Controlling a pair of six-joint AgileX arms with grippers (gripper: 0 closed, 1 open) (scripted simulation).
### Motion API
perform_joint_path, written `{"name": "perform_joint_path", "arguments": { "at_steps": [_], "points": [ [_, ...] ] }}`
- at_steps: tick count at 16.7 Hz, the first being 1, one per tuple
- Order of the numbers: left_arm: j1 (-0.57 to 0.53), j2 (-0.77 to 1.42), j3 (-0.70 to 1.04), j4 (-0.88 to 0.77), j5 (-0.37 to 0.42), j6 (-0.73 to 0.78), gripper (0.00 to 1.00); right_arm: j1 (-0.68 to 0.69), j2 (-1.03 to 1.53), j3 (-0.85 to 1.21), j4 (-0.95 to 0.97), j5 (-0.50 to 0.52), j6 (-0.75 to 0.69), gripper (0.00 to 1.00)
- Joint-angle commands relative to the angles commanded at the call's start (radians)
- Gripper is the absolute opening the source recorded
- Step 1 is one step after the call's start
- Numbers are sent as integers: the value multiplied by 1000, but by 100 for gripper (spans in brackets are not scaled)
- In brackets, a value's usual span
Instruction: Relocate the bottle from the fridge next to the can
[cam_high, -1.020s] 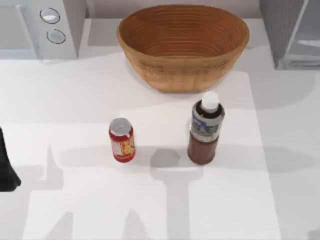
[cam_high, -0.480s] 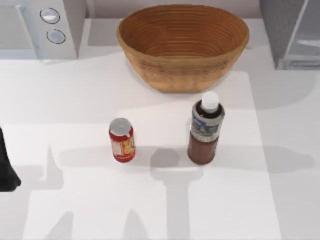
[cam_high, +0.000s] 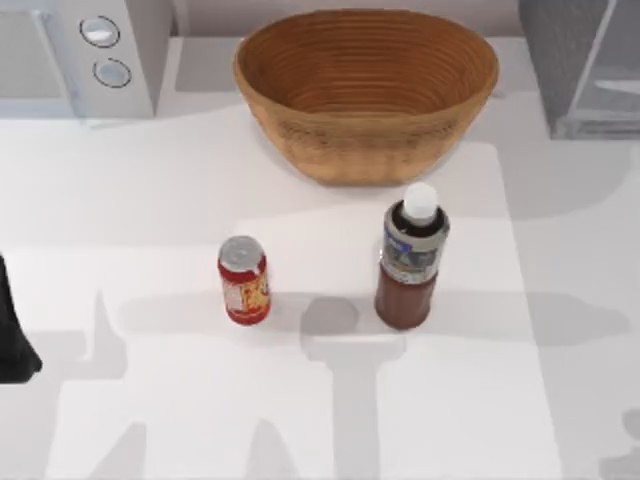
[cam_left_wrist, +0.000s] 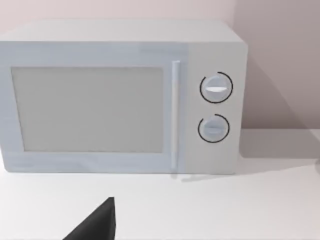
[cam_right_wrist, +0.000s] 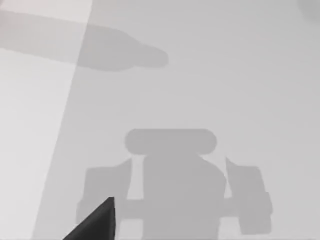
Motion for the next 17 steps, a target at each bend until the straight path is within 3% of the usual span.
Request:
{"name": "perform_joint_path", "arguments": {
  "at_steps": [3, 11, 14, 17],
  "points": [
    [0, 0, 0, 0, 0, 0, 100, -253, 269, 99, 10, -152, -280, 100],
    [0, 0, 0, 0, 0, 0, 100, -1049, 1203, 359, -4, -525, -1253, 100],
    [0, 0, 0, 0, 0, 0, 100, -1298, 1483, 437, -22, -625, -1507, 100],
    [0, 0, 0, 0, 0, 0, 100, -1460, 1674, 493, -38, -696, -1668, 100]
  ]
}}
